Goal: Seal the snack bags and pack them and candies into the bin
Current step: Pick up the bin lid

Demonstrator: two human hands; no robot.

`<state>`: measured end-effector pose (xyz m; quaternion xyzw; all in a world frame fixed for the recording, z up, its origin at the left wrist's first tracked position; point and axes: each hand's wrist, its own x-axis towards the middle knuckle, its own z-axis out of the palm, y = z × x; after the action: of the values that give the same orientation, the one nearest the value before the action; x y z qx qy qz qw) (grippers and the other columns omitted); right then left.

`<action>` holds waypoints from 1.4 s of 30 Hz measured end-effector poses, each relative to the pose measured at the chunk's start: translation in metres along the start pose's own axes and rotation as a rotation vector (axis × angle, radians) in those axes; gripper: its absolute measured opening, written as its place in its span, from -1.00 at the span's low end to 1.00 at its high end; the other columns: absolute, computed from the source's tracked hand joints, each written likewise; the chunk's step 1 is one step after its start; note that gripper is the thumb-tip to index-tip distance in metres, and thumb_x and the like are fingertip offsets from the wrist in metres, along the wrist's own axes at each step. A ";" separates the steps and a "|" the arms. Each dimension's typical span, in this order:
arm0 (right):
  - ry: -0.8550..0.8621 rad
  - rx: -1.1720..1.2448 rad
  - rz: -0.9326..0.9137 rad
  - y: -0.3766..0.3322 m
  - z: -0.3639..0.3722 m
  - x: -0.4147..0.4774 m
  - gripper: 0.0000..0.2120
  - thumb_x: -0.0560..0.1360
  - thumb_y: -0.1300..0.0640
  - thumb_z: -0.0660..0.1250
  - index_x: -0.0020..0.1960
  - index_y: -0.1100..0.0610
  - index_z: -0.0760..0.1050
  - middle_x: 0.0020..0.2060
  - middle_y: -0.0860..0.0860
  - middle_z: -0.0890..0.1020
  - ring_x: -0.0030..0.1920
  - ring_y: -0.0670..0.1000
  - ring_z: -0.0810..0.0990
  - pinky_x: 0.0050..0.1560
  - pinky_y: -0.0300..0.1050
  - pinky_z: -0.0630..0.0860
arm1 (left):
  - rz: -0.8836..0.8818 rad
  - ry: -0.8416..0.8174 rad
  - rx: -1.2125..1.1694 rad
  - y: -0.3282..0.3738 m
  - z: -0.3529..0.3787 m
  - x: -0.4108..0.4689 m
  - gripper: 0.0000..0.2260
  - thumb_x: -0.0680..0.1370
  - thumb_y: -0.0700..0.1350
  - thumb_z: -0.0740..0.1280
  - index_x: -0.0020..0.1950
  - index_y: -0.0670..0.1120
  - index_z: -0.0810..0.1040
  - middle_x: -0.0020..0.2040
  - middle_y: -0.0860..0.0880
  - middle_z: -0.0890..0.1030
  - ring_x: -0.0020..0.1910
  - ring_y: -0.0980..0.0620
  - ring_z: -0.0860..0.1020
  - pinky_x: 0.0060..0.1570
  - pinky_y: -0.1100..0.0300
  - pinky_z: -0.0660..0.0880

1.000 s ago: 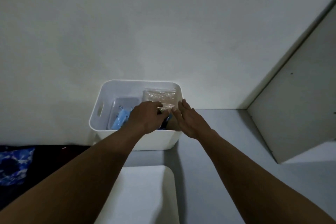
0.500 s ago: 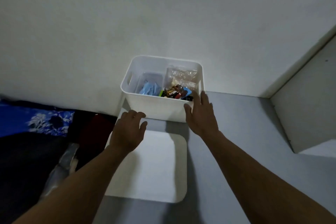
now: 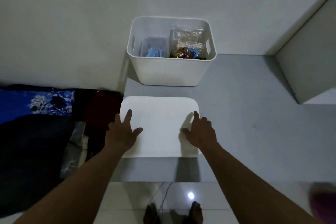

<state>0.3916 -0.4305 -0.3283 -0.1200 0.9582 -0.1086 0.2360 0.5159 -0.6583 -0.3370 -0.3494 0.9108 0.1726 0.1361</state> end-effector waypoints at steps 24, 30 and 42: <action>0.136 0.899 0.104 0.000 -0.045 -0.051 -0.47 0.32 0.20 0.58 0.26 0.12 0.56 0.06 0.01 0.60 0.03 0.08 0.57 -0.01 -0.08 0.50 | 0.101 -0.014 -1.078 -0.047 -0.072 -0.004 -0.47 0.27 -0.27 0.62 0.15 0.09 0.61 0.04 0.06 0.69 0.01 0.06 0.65 -0.04 0.11 0.58; 0.181 0.962 0.006 -0.004 -0.085 -0.069 -0.32 0.33 0.22 0.57 0.41 0.09 0.44 0.27 0.06 0.56 0.12 0.09 0.55 0.05 -0.03 0.49 | 0.114 0.004 -1.149 -0.036 -0.109 -0.021 -0.42 0.28 -0.27 0.61 0.26 -0.03 0.59 0.06 -0.01 0.68 -0.07 0.09 0.64 -0.17 0.21 0.54; 0.255 0.932 -0.118 -0.032 -0.181 -0.063 -0.51 0.38 0.18 0.55 0.27 0.17 0.52 0.11 0.06 0.62 0.01 0.10 0.62 -0.05 -0.07 0.57 | 0.165 0.170 -1.013 0.014 -0.205 -0.016 -0.19 0.21 -0.08 0.65 0.42 -0.07 0.45 0.27 -0.07 0.58 0.13 -0.07 0.57 0.05 0.08 0.49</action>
<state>0.3651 -0.4154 -0.1364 -0.0416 0.8205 -0.5531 0.1386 0.4914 -0.7232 -0.1426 -0.3112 0.7454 0.5730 -0.1385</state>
